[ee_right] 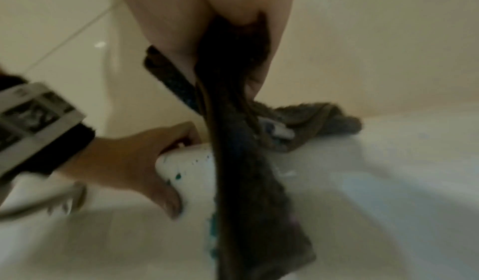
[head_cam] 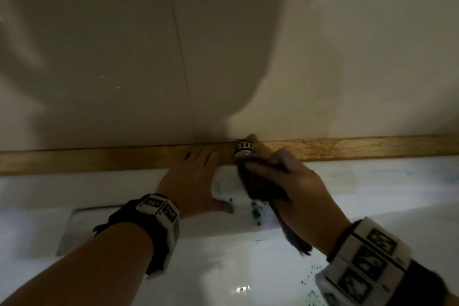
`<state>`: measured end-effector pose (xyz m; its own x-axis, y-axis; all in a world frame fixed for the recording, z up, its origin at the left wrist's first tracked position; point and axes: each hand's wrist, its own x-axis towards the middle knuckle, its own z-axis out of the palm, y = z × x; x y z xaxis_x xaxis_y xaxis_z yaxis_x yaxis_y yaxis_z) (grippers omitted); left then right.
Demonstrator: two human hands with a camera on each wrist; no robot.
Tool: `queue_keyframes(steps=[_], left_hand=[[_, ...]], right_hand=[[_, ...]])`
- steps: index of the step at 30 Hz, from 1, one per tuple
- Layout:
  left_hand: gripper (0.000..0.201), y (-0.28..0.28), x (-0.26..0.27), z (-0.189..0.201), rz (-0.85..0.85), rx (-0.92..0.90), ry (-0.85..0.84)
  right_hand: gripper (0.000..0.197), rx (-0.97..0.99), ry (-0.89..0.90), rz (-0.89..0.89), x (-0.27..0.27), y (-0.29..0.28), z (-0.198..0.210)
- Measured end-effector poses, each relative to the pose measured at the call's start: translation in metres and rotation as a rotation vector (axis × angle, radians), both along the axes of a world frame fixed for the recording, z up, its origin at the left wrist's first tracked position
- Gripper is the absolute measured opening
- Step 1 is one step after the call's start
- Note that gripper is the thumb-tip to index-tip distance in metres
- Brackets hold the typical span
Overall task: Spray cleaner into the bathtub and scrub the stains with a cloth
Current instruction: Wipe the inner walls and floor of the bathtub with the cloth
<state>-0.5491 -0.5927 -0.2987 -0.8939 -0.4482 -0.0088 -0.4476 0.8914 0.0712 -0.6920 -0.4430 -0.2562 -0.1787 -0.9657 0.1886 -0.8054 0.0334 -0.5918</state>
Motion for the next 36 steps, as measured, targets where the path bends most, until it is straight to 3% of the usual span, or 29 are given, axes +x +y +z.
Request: queue_keyframes(steps=[3, 5, 7, 10, 15, 17, 19, 22, 25, 27, 29, 31, 33, 36], left_hand=[[0.087, -0.001, 0.000, 0.001, 0.005, 0.013, -0.001], [0.079, 0.000, 0.000, -0.001, -0.006, -0.035, 0.022], [0.068, -0.002, 0.003, -0.005, -0.037, -0.033, 0.078], [0.050, -0.001, 0.004, -0.008, -0.056, -0.062, 0.143], [0.070, -0.005, 0.002, -0.014, -0.060, -0.084, 0.174], [0.079, -0.004, 0.002, -0.013, -0.044, -0.110, 0.161], [0.077, -0.002, 0.003, -0.012, -0.032, -0.114, 0.190], [0.059, 0.001, 0.006, -0.009, -0.045, -0.091, 0.231], [0.048, 0.001, 0.008, -0.009, -0.068, -0.049, 0.272], [0.044, 0.000, 0.008, -0.009, -0.086, -0.049, 0.276], [0.048, -0.001, 0.010, -0.010, -0.117, -0.045, 0.258], [0.055, -0.001, 0.011, -0.011, -0.152, -0.044, 0.244], [0.063, -0.001, 0.011, -0.011, -0.172, -0.040, 0.218], [0.070, -0.002, 0.011, -0.010, -0.175, -0.049, 0.171]], right_hand=[[0.039, -0.024, 0.056, -0.106, 0.018, -0.021, -0.009], [0.047, 0.073, 0.134, 0.007, 0.034, -0.030, -0.016], [0.055, 0.049, 0.224, 0.097, 0.039, -0.031, -0.026], [0.044, 0.040, 0.225, 0.262, 0.026, -0.028, -0.022], [0.041, 0.108, 0.367, 0.518, 0.014, -0.002, -0.021], [0.056, 0.088, 0.373, 0.376, 0.009, 0.022, -0.025], [0.061, -0.020, 0.275, 0.036, 0.006, 0.044, -0.029], [0.048, -0.098, 0.058, -0.506, 0.014, 0.050, -0.034], [0.042, 0.004, -0.122, -0.712, 0.029, 0.034, -0.041], [0.053, -0.038, -0.088, -0.667, 0.033, 0.030, -0.050], [0.066, -0.053, 0.016, -0.462, 0.038, 0.032, -0.062], [0.070, 0.041, 0.122, -0.227, 0.043, 0.035, -0.069], [0.077, 0.175, 0.164, -0.119, 0.043, 0.033, -0.071], [0.038, 0.083, 0.075, -0.130, 0.035, 0.031, -0.058]])
